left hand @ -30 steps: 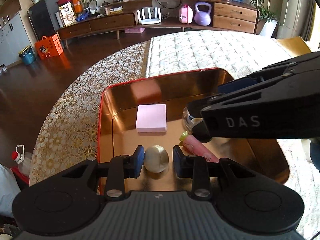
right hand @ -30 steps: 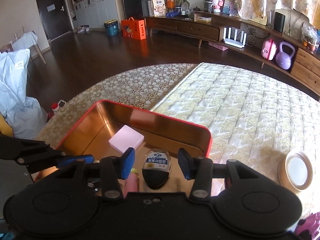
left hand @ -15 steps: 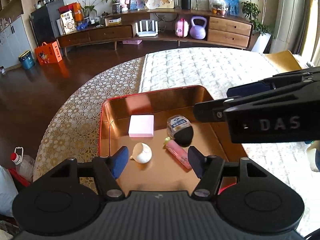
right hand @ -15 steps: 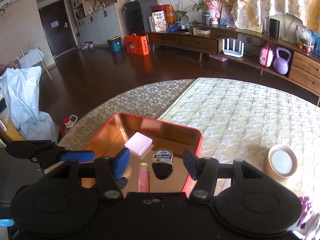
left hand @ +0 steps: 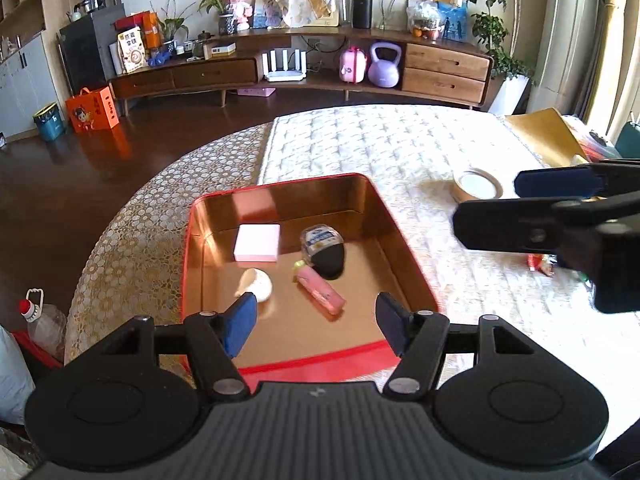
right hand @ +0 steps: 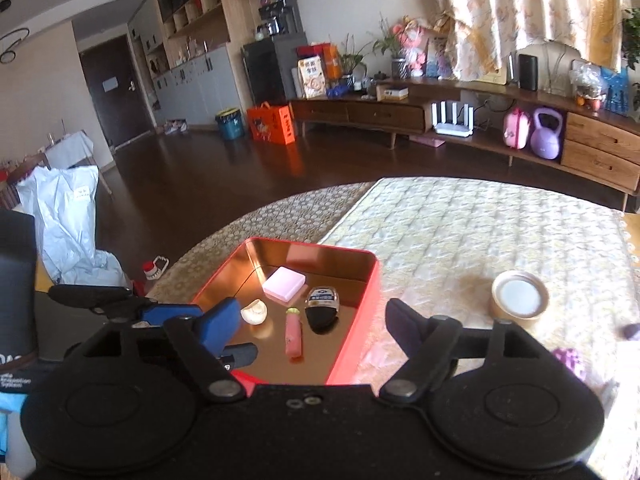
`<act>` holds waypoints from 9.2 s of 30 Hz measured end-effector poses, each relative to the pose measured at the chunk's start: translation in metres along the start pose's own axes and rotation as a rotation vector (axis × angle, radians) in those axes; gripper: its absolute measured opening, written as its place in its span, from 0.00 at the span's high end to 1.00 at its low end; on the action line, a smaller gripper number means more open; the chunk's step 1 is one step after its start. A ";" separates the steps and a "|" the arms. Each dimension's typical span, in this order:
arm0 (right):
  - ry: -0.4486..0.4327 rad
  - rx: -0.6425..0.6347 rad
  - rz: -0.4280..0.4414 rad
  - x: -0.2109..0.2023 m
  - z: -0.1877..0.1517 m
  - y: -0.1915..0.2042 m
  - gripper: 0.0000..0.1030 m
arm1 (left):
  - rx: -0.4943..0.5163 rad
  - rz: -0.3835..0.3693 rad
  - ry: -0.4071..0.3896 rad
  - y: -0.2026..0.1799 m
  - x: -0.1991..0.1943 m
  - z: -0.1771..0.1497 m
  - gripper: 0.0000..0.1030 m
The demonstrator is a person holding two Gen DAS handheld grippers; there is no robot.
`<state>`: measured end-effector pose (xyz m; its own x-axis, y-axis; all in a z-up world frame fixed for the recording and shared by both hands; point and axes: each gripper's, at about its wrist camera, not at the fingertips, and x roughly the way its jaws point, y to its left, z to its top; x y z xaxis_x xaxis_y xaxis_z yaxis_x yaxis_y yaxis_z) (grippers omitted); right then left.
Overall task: Organize rigid objects
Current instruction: 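Move both open tools away from the tin back over the table, then grasp the white-and-yellow bottle with the right tool while the left tool grasps the red candy packet, then carry the bottle and red candy packet with both tools over the red tin, then open the right tool to drop the bottle while the left tool releases the packet, then move both open tools back toward the purple toy and purple block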
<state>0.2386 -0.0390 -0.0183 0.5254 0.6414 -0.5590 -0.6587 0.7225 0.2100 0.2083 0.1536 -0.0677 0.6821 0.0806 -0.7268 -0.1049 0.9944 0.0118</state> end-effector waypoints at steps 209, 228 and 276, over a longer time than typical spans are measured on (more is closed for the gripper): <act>0.259 -0.094 -0.035 0.189 0.023 0.046 0.53 | -0.009 0.000 0.133 0.047 0.078 -0.007 0.74; 0.201 -0.042 0.026 0.143 0.030 0.039 0.42 | 0.003 0.055 0.154 0.040 0.077 -0.005 0.70; 0.000 0.209 -0.171 -0.100 -0.054 -0.120 0.02 | 0.015 -0.161 -0.046 -0.098 -0.007 -0.003 0.20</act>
<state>0.2360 -0.2038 -0.0306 0.6195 0.5052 -0.6008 -0.4345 0.8581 0.2735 0.2118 0.0555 -0.0656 0.7213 -0.0771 -0.6883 0.0187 0.9956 -0.0919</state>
